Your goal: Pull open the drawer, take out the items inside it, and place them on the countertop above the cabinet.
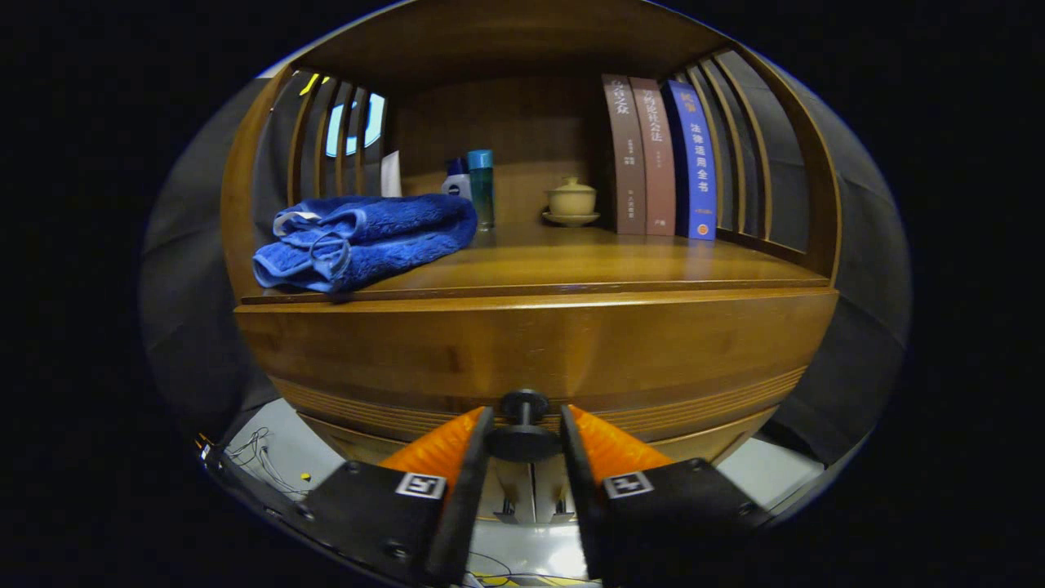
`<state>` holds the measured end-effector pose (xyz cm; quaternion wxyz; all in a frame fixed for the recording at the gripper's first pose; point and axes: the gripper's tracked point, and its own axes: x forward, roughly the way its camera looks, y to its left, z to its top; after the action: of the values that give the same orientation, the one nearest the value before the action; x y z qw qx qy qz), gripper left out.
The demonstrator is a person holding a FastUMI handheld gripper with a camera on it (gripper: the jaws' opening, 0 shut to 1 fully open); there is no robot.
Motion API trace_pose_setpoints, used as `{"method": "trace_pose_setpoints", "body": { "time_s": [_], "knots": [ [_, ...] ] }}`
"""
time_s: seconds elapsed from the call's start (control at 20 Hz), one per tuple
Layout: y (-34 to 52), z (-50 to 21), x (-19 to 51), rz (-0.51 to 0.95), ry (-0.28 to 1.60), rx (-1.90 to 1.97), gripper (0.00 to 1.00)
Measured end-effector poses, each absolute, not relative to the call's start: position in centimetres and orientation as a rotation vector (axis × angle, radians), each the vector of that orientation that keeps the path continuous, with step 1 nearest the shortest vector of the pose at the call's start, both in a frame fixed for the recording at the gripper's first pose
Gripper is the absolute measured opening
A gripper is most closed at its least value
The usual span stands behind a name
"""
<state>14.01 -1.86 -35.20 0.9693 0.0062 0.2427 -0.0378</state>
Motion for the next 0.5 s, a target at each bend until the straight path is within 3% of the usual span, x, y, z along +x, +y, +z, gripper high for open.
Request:
{"method": "trace_pose_setpoints", "body": {
  "time_s": [0.05,0.15,0.5],
  "knots": [
    [-2.0,-35.74,14.29,-0.081,0.496,0.014,0.45],
    [-1.64,-35.76,14.38,-0.082,0.502,0.019,0.39],
    [-1.78,-35.62,13.97,-0.092,0.52,0.003,0.39]
  ]
}}
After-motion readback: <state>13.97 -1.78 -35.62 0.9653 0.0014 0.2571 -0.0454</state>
